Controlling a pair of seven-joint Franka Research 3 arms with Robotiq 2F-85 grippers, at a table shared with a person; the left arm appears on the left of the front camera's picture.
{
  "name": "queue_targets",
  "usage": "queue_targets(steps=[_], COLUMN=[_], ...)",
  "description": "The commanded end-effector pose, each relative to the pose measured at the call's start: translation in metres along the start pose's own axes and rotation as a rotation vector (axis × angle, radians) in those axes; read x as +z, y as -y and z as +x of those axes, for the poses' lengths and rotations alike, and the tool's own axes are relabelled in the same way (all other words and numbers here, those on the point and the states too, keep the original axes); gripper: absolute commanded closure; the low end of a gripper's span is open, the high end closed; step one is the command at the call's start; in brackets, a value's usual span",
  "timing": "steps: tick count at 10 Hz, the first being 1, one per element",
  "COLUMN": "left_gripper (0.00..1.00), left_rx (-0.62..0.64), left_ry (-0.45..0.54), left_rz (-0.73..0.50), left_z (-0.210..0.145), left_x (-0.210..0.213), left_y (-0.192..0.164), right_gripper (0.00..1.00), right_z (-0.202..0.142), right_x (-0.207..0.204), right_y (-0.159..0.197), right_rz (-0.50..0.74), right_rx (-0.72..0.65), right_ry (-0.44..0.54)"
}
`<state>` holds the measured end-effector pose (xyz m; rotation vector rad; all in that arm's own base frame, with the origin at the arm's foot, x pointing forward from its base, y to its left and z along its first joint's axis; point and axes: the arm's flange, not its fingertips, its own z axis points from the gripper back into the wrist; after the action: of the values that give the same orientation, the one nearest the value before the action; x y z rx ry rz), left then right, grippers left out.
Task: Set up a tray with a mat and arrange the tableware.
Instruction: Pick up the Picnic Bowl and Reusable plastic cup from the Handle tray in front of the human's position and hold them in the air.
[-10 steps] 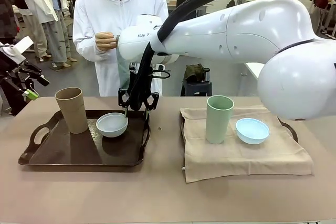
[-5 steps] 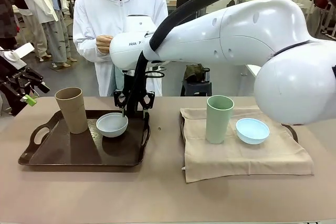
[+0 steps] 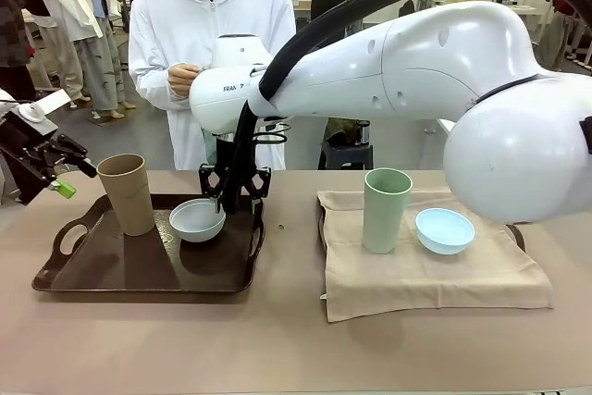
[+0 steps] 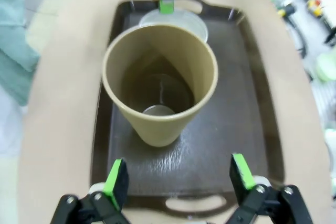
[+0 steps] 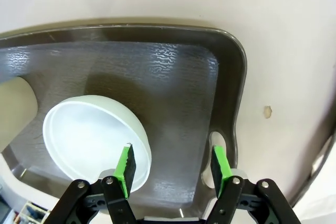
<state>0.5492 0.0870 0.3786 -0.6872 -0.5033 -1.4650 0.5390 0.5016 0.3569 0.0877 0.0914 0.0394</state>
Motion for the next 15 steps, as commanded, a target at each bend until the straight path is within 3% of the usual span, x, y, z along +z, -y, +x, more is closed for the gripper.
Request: queue_targets(steps=[1, 5, 8, 15], left_gripper=[0.00, 0.00, 0.00, 0.00], left_rx=[0.010, -0.016, -0.099, -0.144], left_ry=[0.073, 0.138, 0.147, 0.154], left_rz=[0.041, 0.096, 0.111, 0.102], left_z=[-0.007, -0.018, -0.019, -0.009], left_x=[-0.008, -0.029, -0.049, -0.078], left_y=[0.001, -0.006, -0.010, -0.017], right_gripper=[0.25, 0.25, 0.25, 0.25], right_z=[0.001, 0.004, 0.005, 0.004], right_x=[-0.006, -0.015, -0.017, -0.022], right_y=[-0.005, -0.013, -0.019, -0.034], right_rz=[-0.037, -0.041, -0.030, -0.024], right_rx=[-0.028, -0.010, 0.002, 0.032], right_ry=[0.050, 0.055, 0.054, 0.066])
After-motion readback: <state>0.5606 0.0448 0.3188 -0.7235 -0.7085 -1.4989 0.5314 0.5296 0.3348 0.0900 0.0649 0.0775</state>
